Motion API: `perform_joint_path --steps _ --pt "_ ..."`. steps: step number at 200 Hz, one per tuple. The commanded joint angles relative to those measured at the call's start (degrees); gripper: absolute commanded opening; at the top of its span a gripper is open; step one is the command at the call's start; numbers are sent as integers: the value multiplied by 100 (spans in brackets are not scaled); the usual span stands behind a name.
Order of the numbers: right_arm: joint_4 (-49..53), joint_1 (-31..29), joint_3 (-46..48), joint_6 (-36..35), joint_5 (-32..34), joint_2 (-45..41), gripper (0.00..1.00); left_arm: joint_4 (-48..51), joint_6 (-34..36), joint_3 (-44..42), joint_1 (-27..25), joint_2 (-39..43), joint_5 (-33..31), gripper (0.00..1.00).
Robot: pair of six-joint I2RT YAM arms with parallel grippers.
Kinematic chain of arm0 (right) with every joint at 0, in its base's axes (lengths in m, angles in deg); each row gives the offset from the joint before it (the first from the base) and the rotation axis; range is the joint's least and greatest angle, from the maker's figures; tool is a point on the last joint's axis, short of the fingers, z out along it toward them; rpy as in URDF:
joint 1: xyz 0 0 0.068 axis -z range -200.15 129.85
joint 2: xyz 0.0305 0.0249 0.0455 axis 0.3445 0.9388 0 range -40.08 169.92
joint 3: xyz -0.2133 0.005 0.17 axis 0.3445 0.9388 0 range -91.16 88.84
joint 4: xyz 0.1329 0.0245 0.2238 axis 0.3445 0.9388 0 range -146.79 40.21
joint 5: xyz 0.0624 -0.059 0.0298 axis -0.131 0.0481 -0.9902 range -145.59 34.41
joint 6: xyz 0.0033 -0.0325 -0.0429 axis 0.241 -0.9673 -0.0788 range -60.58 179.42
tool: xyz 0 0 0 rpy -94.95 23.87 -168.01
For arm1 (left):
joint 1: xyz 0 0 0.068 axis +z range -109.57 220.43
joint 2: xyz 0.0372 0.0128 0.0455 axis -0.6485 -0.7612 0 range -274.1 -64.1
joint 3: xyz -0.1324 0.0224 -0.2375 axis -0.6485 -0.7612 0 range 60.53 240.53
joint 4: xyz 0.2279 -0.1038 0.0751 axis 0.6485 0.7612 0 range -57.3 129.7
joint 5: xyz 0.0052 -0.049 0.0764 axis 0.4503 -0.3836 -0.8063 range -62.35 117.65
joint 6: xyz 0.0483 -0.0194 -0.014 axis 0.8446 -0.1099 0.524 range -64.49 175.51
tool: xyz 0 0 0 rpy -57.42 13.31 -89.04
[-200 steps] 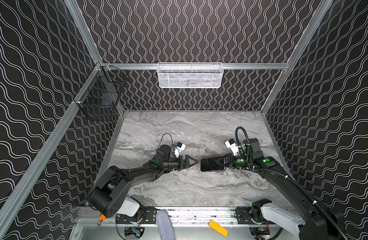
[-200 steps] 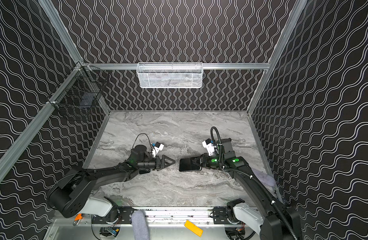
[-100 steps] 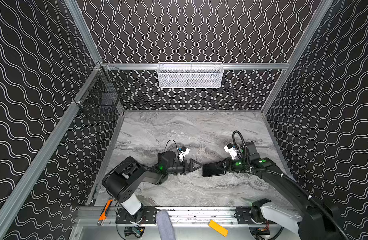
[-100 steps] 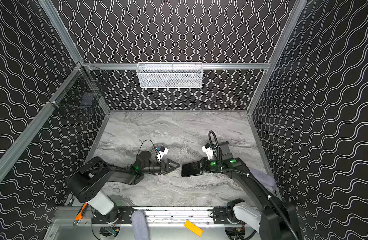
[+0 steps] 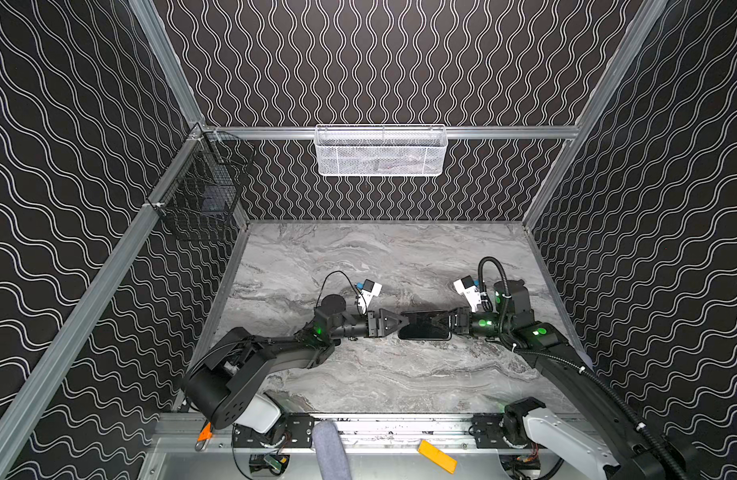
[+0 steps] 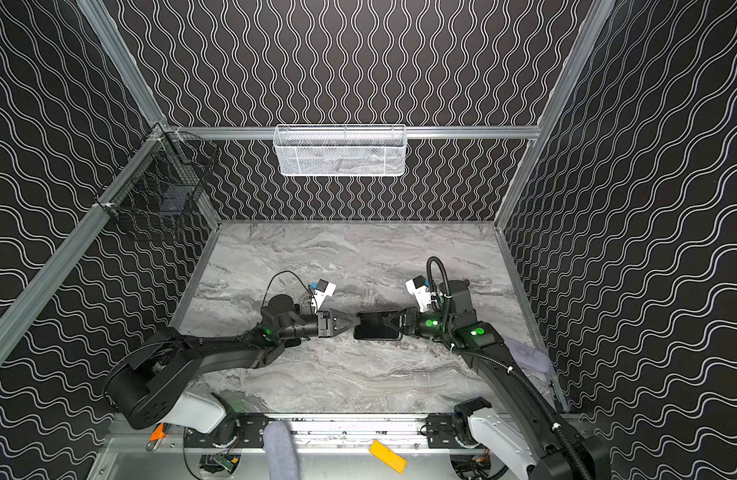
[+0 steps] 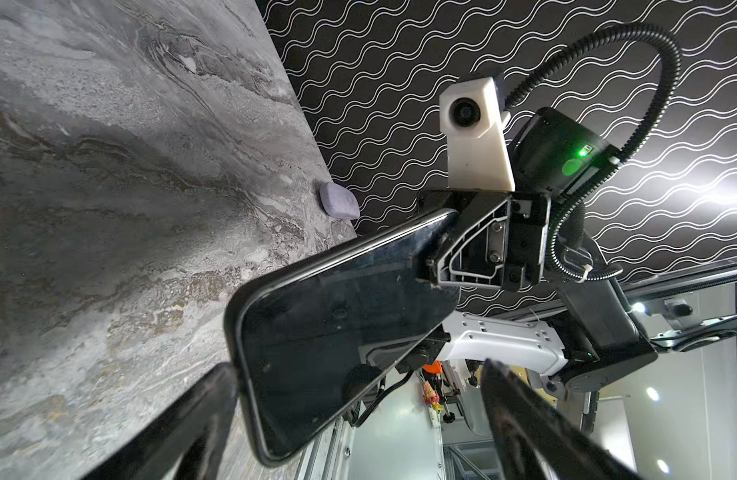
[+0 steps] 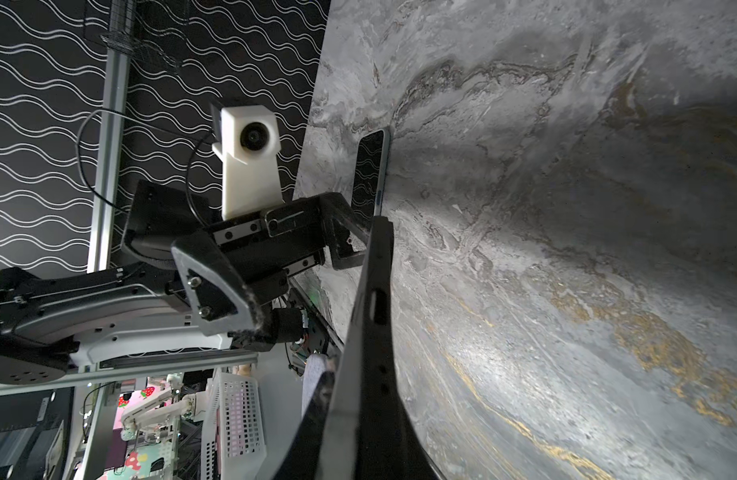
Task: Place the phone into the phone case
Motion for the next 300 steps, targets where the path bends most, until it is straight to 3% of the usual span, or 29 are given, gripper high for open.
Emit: perform_joint_path --steps 1,38,52,61,72,110,133,161,209,254,300 --pt "-552 -2 -75 210 -322 -77 14 -34 161 2 -4 25 154 90" --pt "-255 1 -306 102 -354 -100 14 -168 134 16 -7 -33 152 78" --pt "-251 -1 -331 97 -378 -89 14 -271 69 48 -9 -66 194 66" --pt "-282 0 -324 117 -393 -74 14 -343 12 51 -10 -83 189 63" --pt "-316 2 -301 125 -381 -53 14 -361 -16 65 -28 -99 209 51" --pt "-288 2 -259 93 -325 18 15 -481 -92 1 -39 -117 165 21" --pt "-251 1 -287 83 -276 21 21 -600 -174 -61 -40 -128 148 0" --pt "-326 0 -318 152 -275 -11 34 -1196 -534 -183 -41 -292 95 0" --pt "-650 28 -115 370 -422 -278 50 -3273 -1760 -253 7 -997 -50 0" --pt "-1294 229 241 740 -754 -643 54 -2984 -1695 -160 90 -808 -44 0" --pt "-2061 672 628 1325 -1180 -974 52 -2701 -1667 -49 183 -491 -33 0"
